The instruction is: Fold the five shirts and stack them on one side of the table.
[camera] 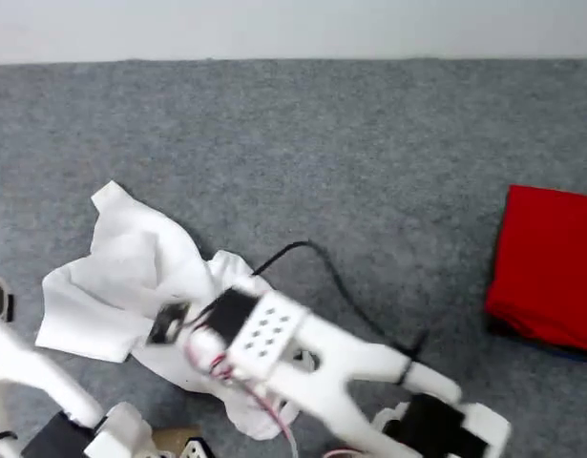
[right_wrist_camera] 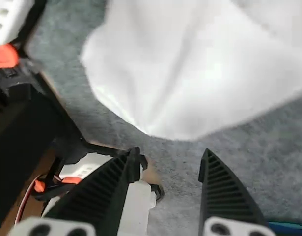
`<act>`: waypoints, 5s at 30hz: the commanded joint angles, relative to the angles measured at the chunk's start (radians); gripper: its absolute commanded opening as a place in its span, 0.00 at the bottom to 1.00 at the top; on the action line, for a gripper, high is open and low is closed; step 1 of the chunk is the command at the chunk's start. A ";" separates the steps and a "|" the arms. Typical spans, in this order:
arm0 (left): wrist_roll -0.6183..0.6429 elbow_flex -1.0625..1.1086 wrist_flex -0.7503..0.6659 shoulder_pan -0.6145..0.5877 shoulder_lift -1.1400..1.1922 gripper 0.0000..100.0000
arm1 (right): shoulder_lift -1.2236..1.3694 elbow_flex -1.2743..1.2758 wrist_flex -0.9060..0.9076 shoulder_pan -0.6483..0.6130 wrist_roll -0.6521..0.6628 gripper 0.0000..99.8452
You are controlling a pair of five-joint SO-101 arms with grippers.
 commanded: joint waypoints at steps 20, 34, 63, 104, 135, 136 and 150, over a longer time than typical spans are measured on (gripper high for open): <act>0.009 -0.013 -0.015 -0.028 -0.046 0.14 | 0.341 -0.077 -0.071 0.217 0.184 0.01; 0.009 -0.008 -0.015 -0.026 -0.046 0.14 | 0.093 -0.433 -0.030 0.796 0.779 0.01; 0.068 -0.012 0.048 0.032 -0.046 0.14 | -0.392 0.147 0.036 0.522 0.526 0.20; 0.068 -0.013 0.026 0.035 -0.046 0.14 | -0.150 0.190 -0.185 0.670 0.468 0.02; 0.063 0.329 0.235 1.112 -0.250 0.14 | -0.377 -0.008 -0.220 1.030 0.666 0.01; 0.061 0.332 0.232 1.114 -0.250 0.14 | -0.378 -0.008 -0.220 1.030 0.666 0.01; 0.017 0.417 0.071 1.119 0.149 0.15 | -0.375 -0.008 -0.220 1.032 0.664 0.01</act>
